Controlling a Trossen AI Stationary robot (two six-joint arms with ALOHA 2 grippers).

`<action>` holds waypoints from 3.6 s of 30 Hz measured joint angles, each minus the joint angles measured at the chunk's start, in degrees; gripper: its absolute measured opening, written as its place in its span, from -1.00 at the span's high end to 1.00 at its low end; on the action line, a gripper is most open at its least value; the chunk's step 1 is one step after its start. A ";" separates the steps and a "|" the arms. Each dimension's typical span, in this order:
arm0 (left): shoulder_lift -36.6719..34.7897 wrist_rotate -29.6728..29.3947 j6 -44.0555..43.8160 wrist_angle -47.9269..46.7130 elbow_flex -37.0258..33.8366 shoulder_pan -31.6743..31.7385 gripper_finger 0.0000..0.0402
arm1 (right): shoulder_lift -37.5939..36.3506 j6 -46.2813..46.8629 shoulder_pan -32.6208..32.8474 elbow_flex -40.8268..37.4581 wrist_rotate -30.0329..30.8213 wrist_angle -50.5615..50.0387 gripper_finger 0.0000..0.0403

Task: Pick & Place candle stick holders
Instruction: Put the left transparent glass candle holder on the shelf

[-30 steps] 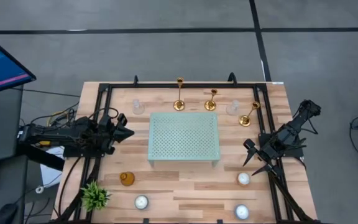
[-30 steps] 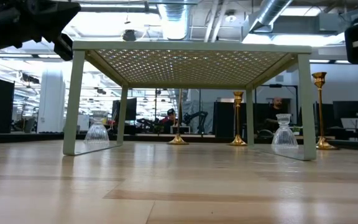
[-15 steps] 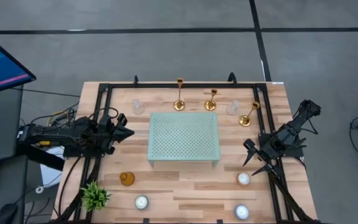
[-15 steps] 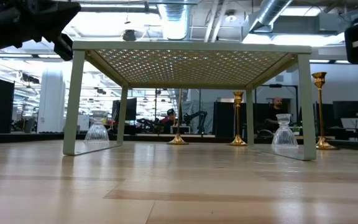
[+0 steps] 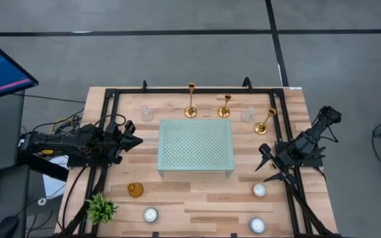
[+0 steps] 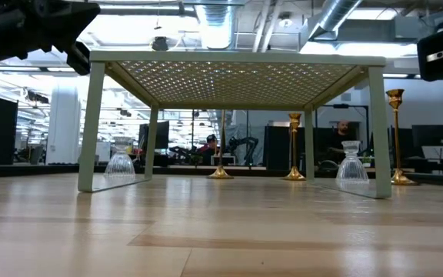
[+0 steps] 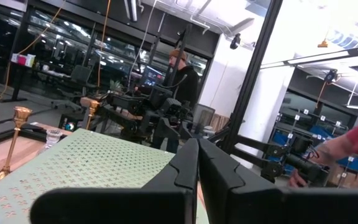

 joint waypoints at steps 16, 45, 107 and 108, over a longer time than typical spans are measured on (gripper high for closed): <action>0.06 -1.33 0.17 0.26 0.01 0.00 0.94 | 0.00 1.53 -0.07 -0.07 6.44 6.82 -0.12; 16.45 -21.36 -10.03 1.35 16.60 0.02 0.98 | 0.02 5.46 -0.09 0.00 9.19 0.46 -0.12; 20.08 -20.43 7.30 -40.71 21.21 28.79 -0.40 | 0.02 5.62 -0.07 -0.04 15.06 0.66 -0.12; 20.09 -20.81 7.22 -39.72 20.27 28.81 -0.40 | 0.02 5.66 -0.07 -0.04 15.06 0.66 -0.12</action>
